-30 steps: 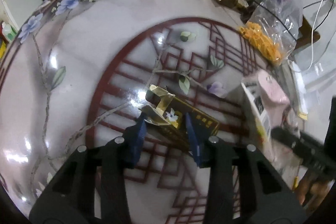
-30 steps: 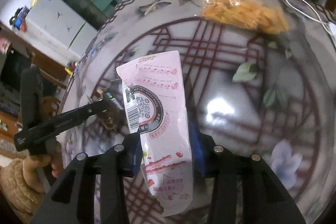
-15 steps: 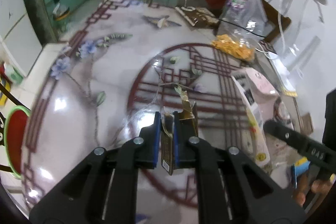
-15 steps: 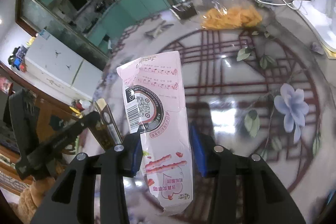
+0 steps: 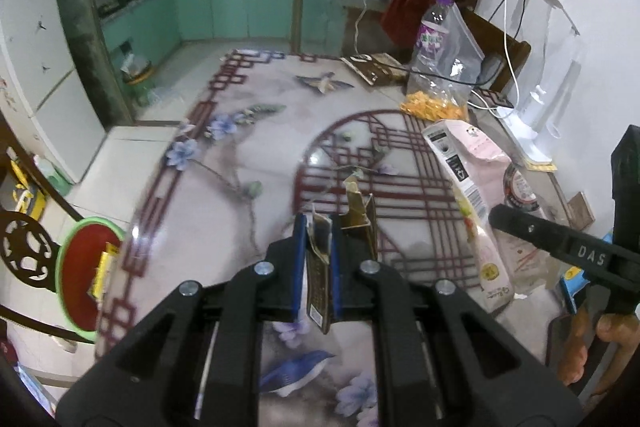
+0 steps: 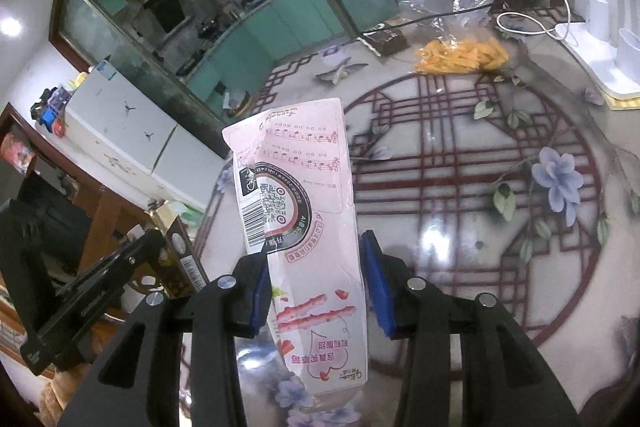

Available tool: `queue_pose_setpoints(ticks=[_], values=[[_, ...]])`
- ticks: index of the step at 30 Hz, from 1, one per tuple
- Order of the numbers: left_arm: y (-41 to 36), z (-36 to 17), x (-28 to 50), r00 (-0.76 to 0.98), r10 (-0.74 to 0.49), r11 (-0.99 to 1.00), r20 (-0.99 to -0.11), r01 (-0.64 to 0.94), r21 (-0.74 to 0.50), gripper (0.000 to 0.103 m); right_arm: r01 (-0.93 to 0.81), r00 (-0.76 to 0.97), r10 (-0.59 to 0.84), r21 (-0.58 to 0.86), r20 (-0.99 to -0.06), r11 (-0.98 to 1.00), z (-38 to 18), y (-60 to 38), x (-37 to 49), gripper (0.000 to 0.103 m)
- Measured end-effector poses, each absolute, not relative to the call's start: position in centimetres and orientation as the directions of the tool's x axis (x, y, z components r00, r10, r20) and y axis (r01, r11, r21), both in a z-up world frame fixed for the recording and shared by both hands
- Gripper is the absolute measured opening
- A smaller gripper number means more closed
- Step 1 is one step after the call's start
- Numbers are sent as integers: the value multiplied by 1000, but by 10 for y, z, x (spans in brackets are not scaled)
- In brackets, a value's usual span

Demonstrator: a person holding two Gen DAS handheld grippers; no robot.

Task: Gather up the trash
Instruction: 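Carry the brown packet and pink carton over the red bucket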

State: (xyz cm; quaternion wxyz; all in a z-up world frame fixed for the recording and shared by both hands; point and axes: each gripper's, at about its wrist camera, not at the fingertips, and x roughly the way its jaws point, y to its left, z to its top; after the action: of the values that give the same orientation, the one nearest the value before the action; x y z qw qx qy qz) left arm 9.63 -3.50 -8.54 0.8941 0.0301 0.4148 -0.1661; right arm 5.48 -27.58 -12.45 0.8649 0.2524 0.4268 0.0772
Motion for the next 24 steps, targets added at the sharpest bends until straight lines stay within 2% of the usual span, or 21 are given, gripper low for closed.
queue_pose_setpoints(ticks=[24], values=[[56,-79,75,634,-213,973,-743,205,-104,10,-13,598,398,488,-695,873,-116,-198,62,40]])
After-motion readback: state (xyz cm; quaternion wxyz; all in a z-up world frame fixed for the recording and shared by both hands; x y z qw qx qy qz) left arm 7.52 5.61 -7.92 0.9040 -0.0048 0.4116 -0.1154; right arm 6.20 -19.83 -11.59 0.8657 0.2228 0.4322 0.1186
